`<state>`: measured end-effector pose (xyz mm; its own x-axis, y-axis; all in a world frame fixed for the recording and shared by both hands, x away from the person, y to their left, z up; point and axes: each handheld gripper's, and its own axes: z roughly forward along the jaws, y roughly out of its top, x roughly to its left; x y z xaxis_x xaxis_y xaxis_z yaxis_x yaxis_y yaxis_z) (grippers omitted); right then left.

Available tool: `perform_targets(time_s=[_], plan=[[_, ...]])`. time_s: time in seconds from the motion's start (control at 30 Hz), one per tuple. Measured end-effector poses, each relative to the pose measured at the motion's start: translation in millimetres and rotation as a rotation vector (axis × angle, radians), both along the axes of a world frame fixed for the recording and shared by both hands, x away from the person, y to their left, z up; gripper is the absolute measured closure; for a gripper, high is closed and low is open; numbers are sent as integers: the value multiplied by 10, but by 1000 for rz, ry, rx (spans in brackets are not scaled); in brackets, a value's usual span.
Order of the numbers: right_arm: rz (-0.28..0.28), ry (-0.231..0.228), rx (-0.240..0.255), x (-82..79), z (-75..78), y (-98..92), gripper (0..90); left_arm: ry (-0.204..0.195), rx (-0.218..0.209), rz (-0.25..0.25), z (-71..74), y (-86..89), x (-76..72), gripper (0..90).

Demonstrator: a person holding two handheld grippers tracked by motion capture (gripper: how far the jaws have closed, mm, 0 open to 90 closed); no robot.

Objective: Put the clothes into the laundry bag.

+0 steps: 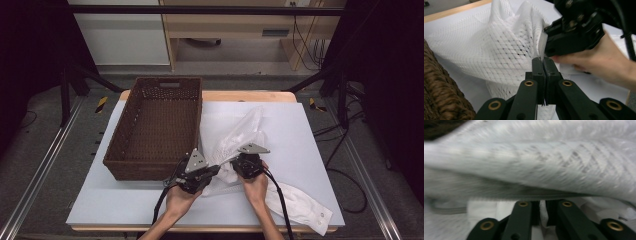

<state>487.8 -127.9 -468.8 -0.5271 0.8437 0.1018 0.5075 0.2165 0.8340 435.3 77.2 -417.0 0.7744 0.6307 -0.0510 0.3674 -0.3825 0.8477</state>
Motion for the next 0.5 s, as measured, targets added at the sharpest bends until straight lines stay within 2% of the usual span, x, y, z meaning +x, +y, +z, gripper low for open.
perform_targets(time_s=[0.1, 0.2, 0.3, 0.37, 0.4, 0.47, 0.5], plan=[[33, -35, 8, -139, 112, -64, 681, 22, 11, 11, -82, -6, 52, 883], [53, -47, -18, -301, 226, -193, 593, 29, 22, 19, -133, -10, 76, 883], [44, -61, -27, -442, 299, -397, 478, 29, 25, 22, -149, -16, 87, 883], [22, -67, -31, -480, 289, -504, 351, 28, 29, 19, -159, -29, 91, 882], [14, -65, -36, -483, 272, -529, 320, 28, 30, 18, -166, -37, 91, 882], [7, -47, -34, -471, 197, -555, 294, 32, 33, 17, -185, -60, 96, 882], [17, -15, -21, -447, 137, -535, 296, 32, 33, 16, -191, -66, 99, 882]])
